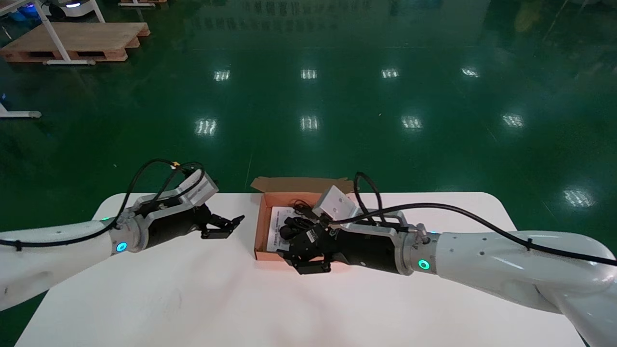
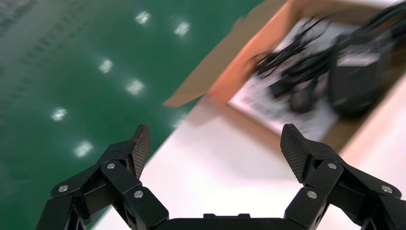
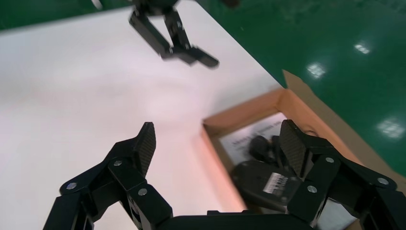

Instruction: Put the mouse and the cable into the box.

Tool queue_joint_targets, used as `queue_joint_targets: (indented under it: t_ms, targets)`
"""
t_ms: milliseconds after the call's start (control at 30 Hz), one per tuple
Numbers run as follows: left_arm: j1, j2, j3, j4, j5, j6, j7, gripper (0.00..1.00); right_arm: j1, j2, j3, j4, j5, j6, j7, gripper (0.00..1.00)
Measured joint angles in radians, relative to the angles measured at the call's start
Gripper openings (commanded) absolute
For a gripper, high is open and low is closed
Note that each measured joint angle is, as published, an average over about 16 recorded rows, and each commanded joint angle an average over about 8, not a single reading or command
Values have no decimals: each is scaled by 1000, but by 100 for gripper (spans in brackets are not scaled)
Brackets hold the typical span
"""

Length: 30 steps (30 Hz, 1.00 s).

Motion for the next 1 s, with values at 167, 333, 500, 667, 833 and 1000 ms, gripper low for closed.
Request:
queue_joint_targets:
  t_ms: [167,333,500,667,833,1000]
  targets:
    - [42,-56,-59,-80,-78,114,-32,100,-54,63,97,63,36,-91,18,100]
    - [84,-111,-118,-160,-156,227,-63,100,-108,126,193,126,71,-182,35,100]
    - [126,-166,-177,-240,-233,340,-95,100,-161,189,289,189,106,-273,53,100]
    - [168,-221,-236,-320,-311,454,-127,100,-215,252,386,252,142,-365,70,100]
    - [210,-277,-294,-400,-389,567,-158,100,-269,315,482,315,177,-456,88,100]
    - [253,-332,-354,-481,-467,681,-190,100,-323,379,579,378,213,-548,106,100]
